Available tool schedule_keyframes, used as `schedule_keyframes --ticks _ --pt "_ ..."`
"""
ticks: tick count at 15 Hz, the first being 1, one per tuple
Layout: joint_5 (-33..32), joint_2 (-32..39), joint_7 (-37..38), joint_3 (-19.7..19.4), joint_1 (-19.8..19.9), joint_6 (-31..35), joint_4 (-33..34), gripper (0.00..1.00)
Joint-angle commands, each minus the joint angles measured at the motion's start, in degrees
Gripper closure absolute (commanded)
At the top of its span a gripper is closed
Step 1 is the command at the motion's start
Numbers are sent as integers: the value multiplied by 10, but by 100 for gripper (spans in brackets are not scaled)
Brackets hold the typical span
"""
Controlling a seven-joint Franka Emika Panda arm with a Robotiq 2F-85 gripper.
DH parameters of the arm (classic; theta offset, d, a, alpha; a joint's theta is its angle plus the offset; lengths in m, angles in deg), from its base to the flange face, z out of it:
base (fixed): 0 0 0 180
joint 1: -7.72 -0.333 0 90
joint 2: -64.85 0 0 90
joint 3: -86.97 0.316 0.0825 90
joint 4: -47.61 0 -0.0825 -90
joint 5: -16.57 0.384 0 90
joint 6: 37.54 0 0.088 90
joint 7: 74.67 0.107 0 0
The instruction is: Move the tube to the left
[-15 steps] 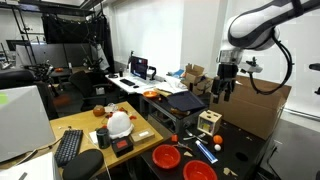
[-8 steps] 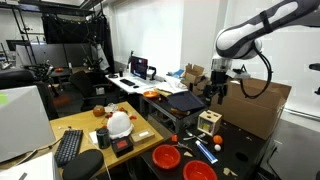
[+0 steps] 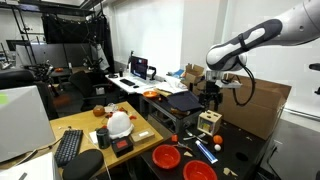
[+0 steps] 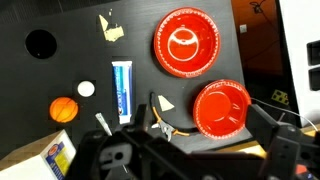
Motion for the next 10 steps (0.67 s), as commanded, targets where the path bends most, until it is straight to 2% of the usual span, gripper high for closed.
schedule_keyframes --ticks 1,6,10 --pt "2 54 32 5 12 -18 61 0" --pt "9 135 45 6 36 -35 147 0" --pt "4 208 44 5 63 -88 261 0"
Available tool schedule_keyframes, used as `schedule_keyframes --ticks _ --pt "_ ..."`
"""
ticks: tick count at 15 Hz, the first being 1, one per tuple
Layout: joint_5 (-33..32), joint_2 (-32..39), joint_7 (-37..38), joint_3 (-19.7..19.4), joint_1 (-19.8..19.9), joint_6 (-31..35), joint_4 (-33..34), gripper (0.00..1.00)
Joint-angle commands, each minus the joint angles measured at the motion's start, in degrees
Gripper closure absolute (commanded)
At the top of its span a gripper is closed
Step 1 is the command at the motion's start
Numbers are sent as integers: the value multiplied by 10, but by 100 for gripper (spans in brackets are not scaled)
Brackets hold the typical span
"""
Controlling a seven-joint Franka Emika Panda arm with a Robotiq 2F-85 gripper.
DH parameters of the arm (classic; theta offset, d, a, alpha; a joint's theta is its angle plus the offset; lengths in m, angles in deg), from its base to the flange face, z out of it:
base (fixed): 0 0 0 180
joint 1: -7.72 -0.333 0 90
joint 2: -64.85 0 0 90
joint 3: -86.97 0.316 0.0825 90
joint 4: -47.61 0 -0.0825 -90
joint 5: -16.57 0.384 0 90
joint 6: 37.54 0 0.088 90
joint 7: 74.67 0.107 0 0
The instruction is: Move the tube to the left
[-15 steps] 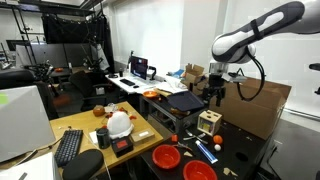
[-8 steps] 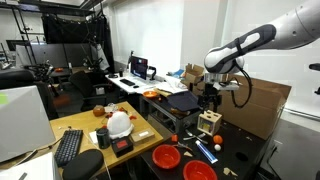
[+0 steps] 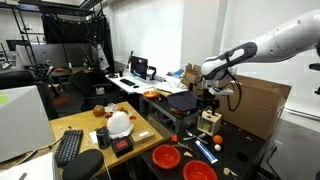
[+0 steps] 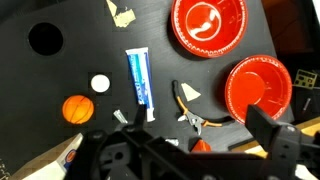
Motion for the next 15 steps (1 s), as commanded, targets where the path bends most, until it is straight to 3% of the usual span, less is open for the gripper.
schedule_keyframes --ticks 1,7,15 --pt "3 76 11 5 28 -74 137 0" --pt "2 159 1 20 58 -186 304 0" --pt "30 240 48 64 46 -307 425 0"
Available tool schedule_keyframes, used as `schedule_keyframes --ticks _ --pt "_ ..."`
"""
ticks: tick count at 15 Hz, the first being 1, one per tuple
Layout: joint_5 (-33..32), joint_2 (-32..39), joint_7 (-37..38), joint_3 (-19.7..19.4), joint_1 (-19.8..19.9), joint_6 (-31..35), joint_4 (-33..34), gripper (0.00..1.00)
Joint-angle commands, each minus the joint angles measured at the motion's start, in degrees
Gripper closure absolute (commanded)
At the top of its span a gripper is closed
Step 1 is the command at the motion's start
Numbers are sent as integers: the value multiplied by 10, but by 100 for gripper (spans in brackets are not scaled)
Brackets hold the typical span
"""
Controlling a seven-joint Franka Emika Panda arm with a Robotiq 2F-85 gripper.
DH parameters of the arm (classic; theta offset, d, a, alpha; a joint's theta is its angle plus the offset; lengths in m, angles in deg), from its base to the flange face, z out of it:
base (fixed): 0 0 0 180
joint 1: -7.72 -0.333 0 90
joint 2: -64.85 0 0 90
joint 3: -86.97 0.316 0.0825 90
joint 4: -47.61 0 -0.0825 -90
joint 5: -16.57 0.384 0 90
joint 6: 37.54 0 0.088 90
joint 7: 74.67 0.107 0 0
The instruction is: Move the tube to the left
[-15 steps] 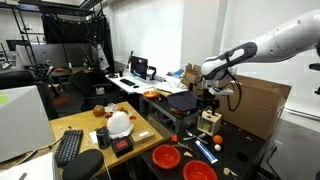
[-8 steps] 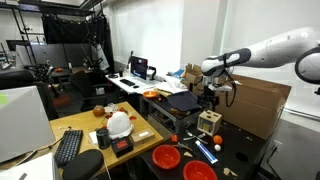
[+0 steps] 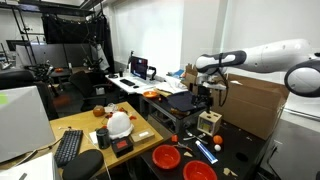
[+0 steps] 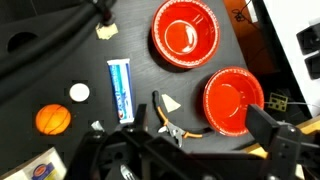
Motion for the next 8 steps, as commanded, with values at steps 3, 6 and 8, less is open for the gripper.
schedule_keyframes --ticks 3,6,8 --pt "21 75 65 17 -7 -93 96 0" --pt "22 98 97 14 -2 -137 116 0" --pt "17 104 112 14 5 -156 115 0"
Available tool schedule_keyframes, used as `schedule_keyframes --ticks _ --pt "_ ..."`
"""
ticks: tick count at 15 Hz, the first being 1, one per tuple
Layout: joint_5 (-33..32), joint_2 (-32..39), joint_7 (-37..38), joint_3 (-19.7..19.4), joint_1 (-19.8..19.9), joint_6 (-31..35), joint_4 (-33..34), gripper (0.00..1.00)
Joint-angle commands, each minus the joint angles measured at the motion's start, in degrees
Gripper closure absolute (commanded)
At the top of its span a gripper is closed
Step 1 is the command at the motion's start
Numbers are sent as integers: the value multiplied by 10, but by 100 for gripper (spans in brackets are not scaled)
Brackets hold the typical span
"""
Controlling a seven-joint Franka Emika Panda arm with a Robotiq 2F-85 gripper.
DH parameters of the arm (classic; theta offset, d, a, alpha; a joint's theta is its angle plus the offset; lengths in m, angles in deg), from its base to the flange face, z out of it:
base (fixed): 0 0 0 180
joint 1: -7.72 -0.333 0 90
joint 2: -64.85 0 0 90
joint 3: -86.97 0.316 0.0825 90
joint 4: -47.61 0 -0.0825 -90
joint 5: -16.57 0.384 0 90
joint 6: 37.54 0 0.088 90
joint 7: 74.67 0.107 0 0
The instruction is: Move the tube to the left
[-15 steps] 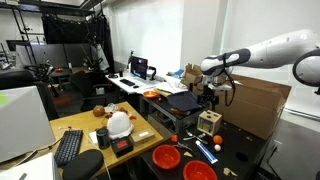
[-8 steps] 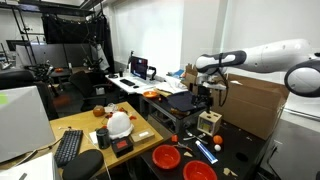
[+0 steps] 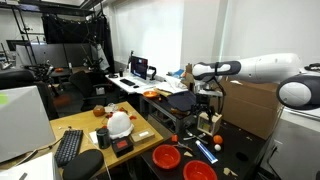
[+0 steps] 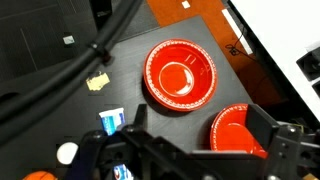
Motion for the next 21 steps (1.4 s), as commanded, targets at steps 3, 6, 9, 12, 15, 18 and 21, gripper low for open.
schedule_keyframes --ticks 3,6,9,12,15,18,21 --pt "2 37 26 0 20 -60 42 0" --pt "6 40 18 4 31 -66 33 0" --pt "-1 48 17 1 33 -64 35 0" --pt "-13 55 19 -9 30 -51 34 0" --pt "-31 64 41 -26 22 -12 34 0" --pt "-39 75 47 -32 20 29 34 0" --pt "-35 86 56 -30 22 70 34 0"
